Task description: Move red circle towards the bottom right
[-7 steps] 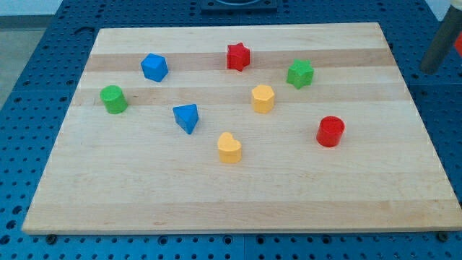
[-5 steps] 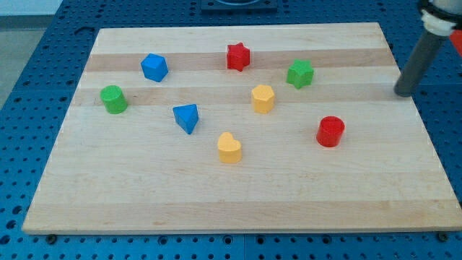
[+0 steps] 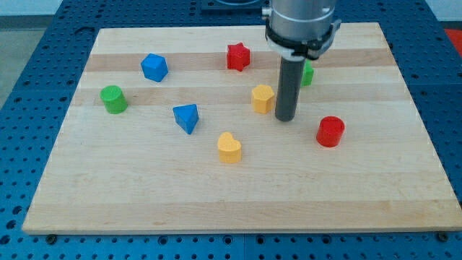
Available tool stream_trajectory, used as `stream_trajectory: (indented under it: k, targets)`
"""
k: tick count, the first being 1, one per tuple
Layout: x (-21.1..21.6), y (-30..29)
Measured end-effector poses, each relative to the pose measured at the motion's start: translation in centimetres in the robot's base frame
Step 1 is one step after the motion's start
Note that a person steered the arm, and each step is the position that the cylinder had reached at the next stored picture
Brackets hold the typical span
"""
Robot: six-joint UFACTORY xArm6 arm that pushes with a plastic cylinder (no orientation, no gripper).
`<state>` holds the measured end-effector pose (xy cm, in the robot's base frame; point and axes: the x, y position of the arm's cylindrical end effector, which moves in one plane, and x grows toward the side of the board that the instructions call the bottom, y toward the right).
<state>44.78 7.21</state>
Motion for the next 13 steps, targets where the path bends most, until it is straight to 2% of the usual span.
stream_trajectory:
  k: [1,3,6,9,12,13]
  targets:
    - [1.5,0.7]
    - [-2.7,6.0]
    - [4.6,7.4]
    - [3.5,4.2]
    - [8.2,7.0]
    - [5.7,6.6]
